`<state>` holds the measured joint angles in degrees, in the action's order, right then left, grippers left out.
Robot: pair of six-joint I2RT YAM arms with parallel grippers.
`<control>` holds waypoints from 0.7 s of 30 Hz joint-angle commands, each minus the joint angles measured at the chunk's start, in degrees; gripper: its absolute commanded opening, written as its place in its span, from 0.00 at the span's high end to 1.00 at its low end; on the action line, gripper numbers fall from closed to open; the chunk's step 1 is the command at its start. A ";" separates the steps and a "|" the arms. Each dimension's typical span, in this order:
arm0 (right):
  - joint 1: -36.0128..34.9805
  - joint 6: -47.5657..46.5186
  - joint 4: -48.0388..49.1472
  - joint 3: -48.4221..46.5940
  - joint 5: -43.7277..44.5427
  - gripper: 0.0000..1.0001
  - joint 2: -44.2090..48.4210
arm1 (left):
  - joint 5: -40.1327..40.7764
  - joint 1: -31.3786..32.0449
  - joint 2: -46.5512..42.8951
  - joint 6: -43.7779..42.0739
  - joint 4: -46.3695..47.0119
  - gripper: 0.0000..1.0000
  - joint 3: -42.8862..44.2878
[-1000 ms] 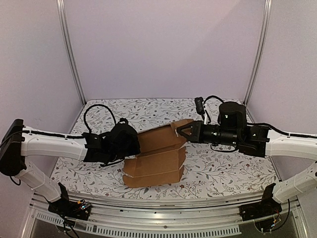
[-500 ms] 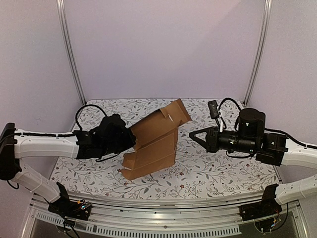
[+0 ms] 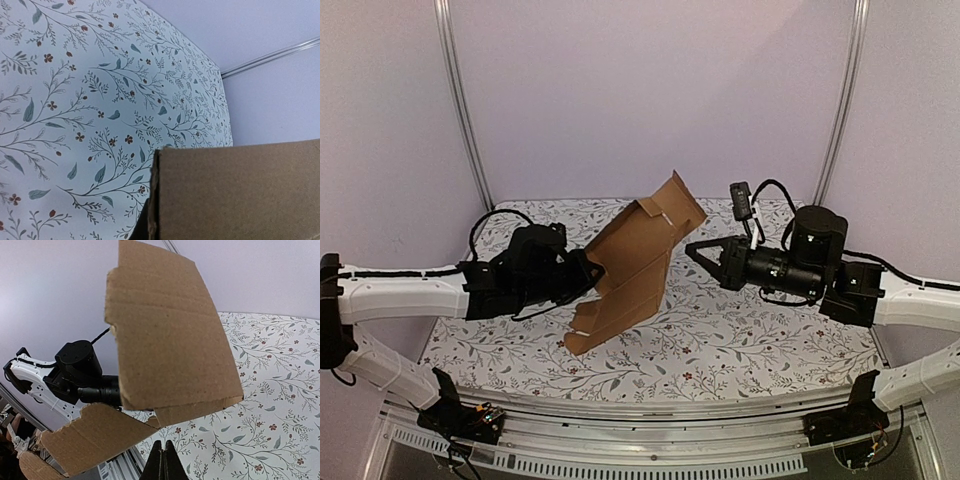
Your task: Fold the paper box
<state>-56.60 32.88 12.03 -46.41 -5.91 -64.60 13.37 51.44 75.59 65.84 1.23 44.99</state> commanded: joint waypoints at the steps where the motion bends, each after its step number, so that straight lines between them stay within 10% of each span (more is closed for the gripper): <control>1: -0.42 -0.61 3.60 -3.27 1.46 1.00 -1.50 | -2.00 -0.72 -0.97 -0.70 0.99 1.00 0.07; 21: -0.51 -1.21 0.93 -6.63 3.20 1.00 -6.62 | -8.63 -0.81 -0.48 -6.22 4.32 1.00 2.11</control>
<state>-56.62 32.67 15.00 -50.78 -3.22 -70.02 7.68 51.29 75.44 63.42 3.57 45.01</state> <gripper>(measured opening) 0.003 0.034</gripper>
